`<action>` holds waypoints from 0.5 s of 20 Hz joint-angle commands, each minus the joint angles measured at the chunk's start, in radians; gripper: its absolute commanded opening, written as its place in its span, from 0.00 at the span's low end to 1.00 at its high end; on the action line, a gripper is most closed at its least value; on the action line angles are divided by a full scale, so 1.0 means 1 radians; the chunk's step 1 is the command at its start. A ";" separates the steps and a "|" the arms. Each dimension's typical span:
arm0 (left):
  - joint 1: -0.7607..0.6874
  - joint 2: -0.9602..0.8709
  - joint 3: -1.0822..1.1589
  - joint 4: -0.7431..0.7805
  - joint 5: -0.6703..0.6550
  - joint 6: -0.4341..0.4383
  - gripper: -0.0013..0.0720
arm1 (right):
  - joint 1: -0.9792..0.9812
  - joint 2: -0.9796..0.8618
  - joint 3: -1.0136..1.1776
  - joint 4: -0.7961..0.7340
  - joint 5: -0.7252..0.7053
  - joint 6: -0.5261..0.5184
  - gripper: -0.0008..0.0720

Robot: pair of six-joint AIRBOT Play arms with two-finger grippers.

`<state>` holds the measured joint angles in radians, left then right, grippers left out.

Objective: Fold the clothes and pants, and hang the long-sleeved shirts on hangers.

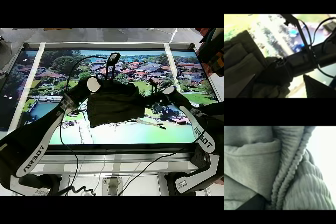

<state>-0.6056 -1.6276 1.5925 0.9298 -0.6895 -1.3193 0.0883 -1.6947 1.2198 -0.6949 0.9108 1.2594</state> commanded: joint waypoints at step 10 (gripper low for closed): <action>0.226 0.298 0.001 0.475 -0.274 0.000 0.97 | -0.383 0.346 0.174 -0.026 0.062 0.128 0.05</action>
<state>-0.4332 -1.4204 1.5925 1.2854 -0.9295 -1.3193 -0.1341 -1.4651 1.3537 -0.7208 0.8795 1.3117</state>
